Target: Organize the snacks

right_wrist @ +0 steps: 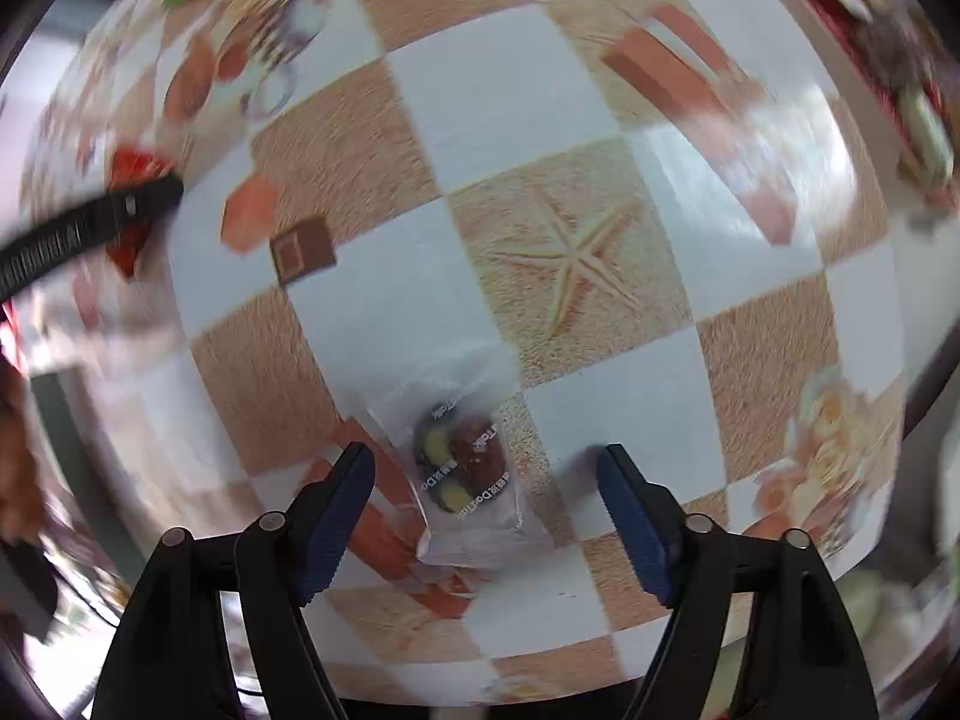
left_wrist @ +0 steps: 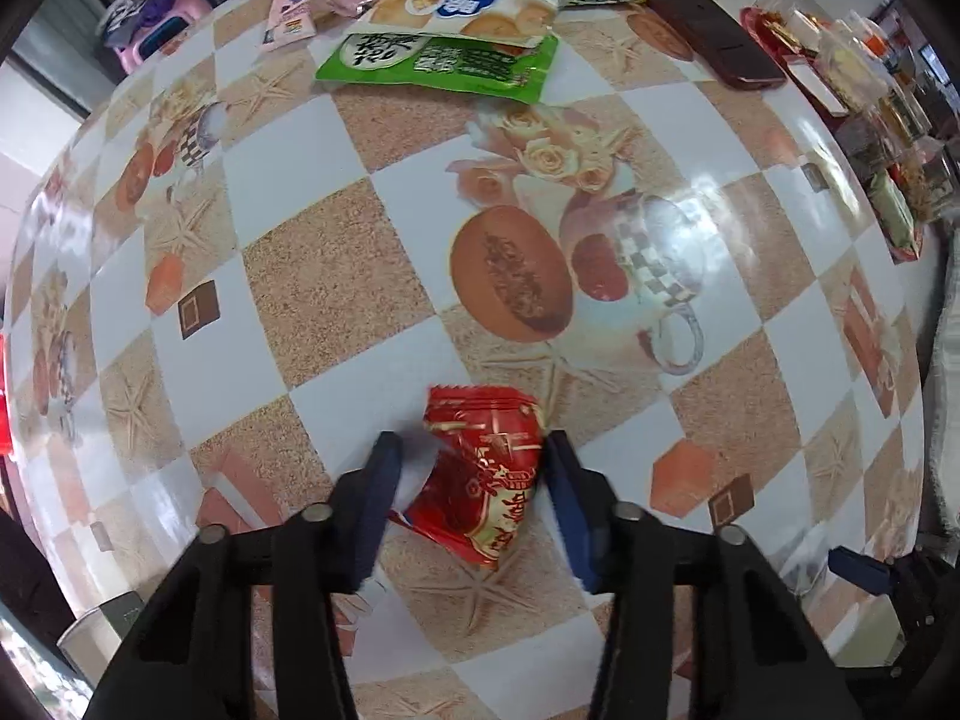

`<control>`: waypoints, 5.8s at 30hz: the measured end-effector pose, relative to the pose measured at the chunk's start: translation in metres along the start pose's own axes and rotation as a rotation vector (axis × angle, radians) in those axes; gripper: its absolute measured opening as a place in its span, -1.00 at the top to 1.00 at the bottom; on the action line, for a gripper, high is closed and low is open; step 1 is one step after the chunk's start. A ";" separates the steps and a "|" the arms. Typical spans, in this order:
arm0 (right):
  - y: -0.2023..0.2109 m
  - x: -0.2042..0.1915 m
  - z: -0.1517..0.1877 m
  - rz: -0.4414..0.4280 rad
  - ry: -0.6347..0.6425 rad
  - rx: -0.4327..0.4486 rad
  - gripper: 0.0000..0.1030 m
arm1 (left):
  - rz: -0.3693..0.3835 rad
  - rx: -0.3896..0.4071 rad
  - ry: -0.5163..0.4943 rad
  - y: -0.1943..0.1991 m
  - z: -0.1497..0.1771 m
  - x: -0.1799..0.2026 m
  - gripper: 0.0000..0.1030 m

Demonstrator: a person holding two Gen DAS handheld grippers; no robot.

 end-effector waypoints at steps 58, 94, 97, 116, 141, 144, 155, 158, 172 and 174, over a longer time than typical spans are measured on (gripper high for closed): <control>0.075 -0.236 0.058 -0.191 0.528 0.059 0.43 | -0.106 0.095 0.494 0.170 0.218 -0.160 0.30; 0.080 -0.426 0.107 -0.241 0.926 0.047 0.42 | -0.183 0.088 0.649 0.176 0.286 -0.239 0.30; 0.078 -0.426 0.108 -0.230 0.925 0.043 0.42 | -0.181 0.088 0.648 0.173 0.285 -0.239 0.30; 0.070 -0.435 0.101 -0.195 0.897 0.019 -0.80 | -0.117 0.036 0.608 0.167 0.287 -0.228 -0.57; 0.105 -0.398 0.127 -0.245 0.895 0.020 -1.00 | -0.233 -0.036 0.536 0.205 0.290 -0.210 -0.88; 0.103 -0.395 0.128 -0.243 0.891 0.010 -1.00 | -0.236 -0.051 0.535 0.203 0.292 -0.207 -0.88; 0.097 -0.394 0.134 -0.220 0.913 -0.021 -1.00 | -0.237 -0.064 0.550 0.201 0.293 -0.206 -0.88; 0.095 -0.393 0.134 -0.217 0.909 -0.027 -1.00 | -0.237 -0.066 0.549 0.201 0.293 -0.205 -0.89; 0.094 -0.389 0.134 -0.207 0.903 -0.034 -1.00 | -0.241 -0.061 0.536 0.201 0.292 -0.204 -0.89; 0.094 -0.388 0.133 -0.205 0.897 -0.035 -1.00 | -0.241 -0.062 0.541 0.201 0.292 -0.203 -0.89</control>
Point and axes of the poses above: each gripper's, at about its wrist camera, not at the fingertips, and y roughly against the way its jaws point, x to its right, z to its underside, the point moved 7 cm from there along -y, roughly the way its jaws point, and after that the axes turned 12 degrees about x, right-handed, at the moved point
